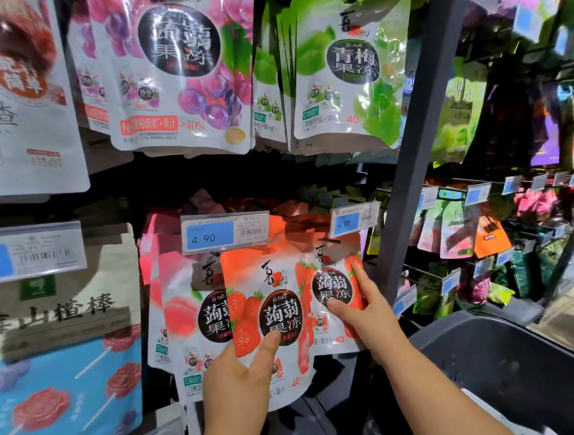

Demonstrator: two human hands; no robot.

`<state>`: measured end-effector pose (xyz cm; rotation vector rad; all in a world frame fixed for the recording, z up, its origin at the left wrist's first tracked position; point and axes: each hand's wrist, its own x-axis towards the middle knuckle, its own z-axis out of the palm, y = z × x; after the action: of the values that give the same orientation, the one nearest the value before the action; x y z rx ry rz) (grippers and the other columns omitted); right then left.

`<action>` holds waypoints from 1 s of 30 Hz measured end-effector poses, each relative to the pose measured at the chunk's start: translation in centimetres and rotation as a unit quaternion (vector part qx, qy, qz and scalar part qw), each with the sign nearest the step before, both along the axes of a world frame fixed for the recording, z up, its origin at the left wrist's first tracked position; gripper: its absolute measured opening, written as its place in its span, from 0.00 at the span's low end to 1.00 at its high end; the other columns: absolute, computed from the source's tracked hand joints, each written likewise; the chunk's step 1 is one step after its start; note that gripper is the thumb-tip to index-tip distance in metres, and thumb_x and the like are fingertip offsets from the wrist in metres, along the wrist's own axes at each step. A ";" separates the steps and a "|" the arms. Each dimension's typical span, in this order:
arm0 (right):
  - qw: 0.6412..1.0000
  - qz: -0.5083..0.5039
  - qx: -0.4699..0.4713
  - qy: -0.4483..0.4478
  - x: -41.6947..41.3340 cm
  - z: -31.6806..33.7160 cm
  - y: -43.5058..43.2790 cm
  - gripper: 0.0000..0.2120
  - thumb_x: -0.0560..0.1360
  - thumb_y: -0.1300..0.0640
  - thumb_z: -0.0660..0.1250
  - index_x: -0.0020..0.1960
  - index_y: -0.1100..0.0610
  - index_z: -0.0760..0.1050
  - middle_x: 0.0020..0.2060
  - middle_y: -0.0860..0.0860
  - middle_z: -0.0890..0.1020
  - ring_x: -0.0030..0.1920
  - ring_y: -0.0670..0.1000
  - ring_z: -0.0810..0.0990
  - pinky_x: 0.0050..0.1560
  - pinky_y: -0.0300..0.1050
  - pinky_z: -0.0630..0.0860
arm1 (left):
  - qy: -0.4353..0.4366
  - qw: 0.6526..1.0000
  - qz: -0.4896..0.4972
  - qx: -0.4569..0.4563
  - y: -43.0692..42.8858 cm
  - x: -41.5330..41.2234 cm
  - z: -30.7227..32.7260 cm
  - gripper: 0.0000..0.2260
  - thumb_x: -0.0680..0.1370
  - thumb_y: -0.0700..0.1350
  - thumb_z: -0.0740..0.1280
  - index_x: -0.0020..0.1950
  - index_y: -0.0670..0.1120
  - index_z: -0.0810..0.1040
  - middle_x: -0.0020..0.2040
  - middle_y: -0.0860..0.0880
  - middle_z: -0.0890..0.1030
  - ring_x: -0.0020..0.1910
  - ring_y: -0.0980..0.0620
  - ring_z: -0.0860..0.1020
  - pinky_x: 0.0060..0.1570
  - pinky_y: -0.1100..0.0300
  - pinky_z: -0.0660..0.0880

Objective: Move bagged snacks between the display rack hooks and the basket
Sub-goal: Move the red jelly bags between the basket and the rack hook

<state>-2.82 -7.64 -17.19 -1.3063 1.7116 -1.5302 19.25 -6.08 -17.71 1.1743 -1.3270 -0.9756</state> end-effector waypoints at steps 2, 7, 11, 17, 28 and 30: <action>1.000 -0.003 0.015 0.005 0.1 0.2 -0.6 0.43 0.69 0.51 0.78 0.75 0.33 0.58 0.68 0.44 0.74 0.62 0.46 0.78 0.66 0.52 0.74 | 0.001 1.000 -0.001 0.001 -0.2 -0.1 -0.1 0.10 0.75 0.55 0.70 0.48 0.50 0.84 0.38 0.57 0.82 0.40 0.62 0.77 0.35 0.68 0.67; 0.998 -0.021 0.038 0.048 0.7 0.1 -1.1 0.41 0.74 0.50 0.73 0.77 0.35 0.53 0.67 0.47 0.72 0.61 0.47 0.75 0.62 0.45 0.74 | -0.014 1.000 -0.011 -0.015 -0.4 -0.6 -0.2 0.11 0.75 0.53 0.70 0.54 0.50 0.84 0.37 0.60 0.82 0.37 0.65 0.77 0.33 0.73 0.67; 0.990 -0.058 0.060 0.113 0.9 -0.3 -0.8 0.36 0.78 0.50 0.67 0.78 0.36 0.51 0.71 0.50 0.67 0.68 0.52 0.70 0.68 0.53 0.70 | -0.023 0.999 -0.021 -0.026 -0.6 -1.1 0.0 0.14 0.75 0.53 0.70 0.58 0.50 0.82 0.39 0.58 0.82 0.39 0.65 0.77 0.35 0.74 0.67; 0.972 -0.069 0.094 0.205 1.3 -1.4 1.0 0.25 0.83 0.49 0.56 0.79 0.42 0.56 0.79 0.49 0.57 0.78 0.51 0.58 0.71 0.50 0.62 | -0.019 0.998 -0.063 -0.025 -0.3 -1.7 0.4 0.09 0.76 0.52 0.70 0.47 0.66 0.73 0.42 0.63 0.81 0.42 0.70 0.76 0.37 0.77 0.68; 0.997 0.049 -0.024 -0.060 2.5 -0.8 2.7 0.07 0.71 0.43 0.70 0.46 0.45 0.80 0.43 0.52 0.85 0.45 0.51 0.83 0.49 0.50 0.78 | 0.025 0.992 -0.120 0.015 -0.9 -4.4 0.0 0.02 0.77 0.49 0.70 0.46 0.53 0.82 0.38 0.58 0.84 0.39 0.68 0.80 0.36 0.76 0.70; 0.991 0.070 -0.032 -0.111 2.1 -1.3 2.7 0.12 0.68 0.45 0.72 0.50 0.47 0.80 0.45 0.60 0.84 0.46 0.57 0.83 0.48 0.53 0.78 | 0.033 0.990 -0.131 0.033 -1.2 -5.1 0.0 0.04 0.77 0.50 0.70 0.49 0.53 0.83 0.41 0.57 0.86 0.43 0.62 0.83 0.42 0.68 0.75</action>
<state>-0.70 -4.99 -18.45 -1.2103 1.4135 -1.5939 14.12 -7.31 -17.71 1.0225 -1.4294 -1.2447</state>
